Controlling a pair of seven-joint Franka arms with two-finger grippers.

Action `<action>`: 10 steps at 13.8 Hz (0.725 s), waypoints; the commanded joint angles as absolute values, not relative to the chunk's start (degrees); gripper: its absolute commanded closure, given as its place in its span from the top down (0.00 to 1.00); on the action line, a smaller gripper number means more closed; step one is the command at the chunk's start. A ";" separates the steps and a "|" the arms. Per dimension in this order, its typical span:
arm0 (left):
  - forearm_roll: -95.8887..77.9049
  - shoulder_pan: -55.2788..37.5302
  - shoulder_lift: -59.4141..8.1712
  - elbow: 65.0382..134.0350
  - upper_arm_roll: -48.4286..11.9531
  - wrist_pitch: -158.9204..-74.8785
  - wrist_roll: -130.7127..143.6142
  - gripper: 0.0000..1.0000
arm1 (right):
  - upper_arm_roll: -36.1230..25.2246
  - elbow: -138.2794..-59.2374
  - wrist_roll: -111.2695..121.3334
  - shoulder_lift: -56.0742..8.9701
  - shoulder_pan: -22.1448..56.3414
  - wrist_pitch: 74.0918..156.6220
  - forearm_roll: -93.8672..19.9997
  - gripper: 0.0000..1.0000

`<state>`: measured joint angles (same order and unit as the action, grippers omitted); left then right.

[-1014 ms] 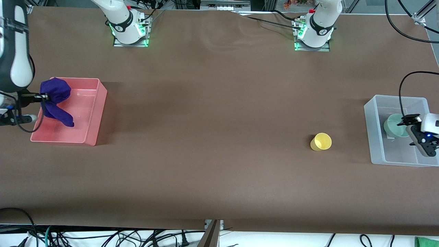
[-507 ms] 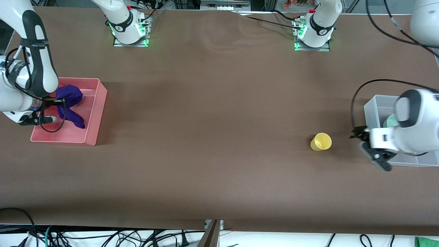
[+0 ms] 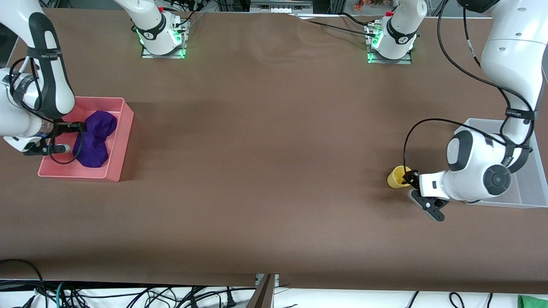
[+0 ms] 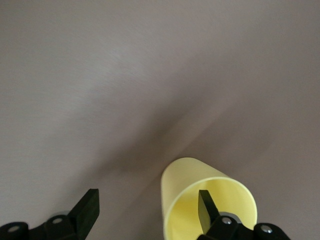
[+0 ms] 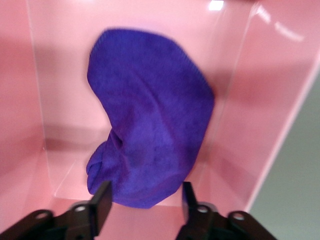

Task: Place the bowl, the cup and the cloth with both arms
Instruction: 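Grasp the yellow cup with the left gripper while the right gripper withdraws, then carry the yellow cup into the clear bin and open the left gripper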

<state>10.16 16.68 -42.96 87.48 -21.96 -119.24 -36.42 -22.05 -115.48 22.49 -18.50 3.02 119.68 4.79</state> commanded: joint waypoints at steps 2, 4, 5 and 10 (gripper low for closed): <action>9.67 16.52 -41.84 90.97 -21.62 -119.71 -40.41 0.16 | -17.95 -107.70 22.33 -12.40 2.55 107.97 4.75 1.00; 9.67 16.79 -41.92 90.88 -21.53 -119.71 -42.36 0.00 | -14.69 -100.49 21.89 -11.52 2.64 100.06 4.40 1.00; 9.75 16.79 -41.66 90.44 -21.53 -119.27 -42.45 0.00 | -12.85 -97.15 21.62 -11.43 2.72 96.54 4.39 1.00; 10.20 17.14 -37.89 87.47 -20.92 -111.65 -43.14 0.00 | -2.66 -85.97 11.78 -9.68 2.99 84.82 4.48 1.00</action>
<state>10.19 16.85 -40.94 88.72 -21.56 -116.79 -40.92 -5.37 -89.22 13.74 -10.03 3.54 87.39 4.70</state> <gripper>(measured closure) 0.965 0.000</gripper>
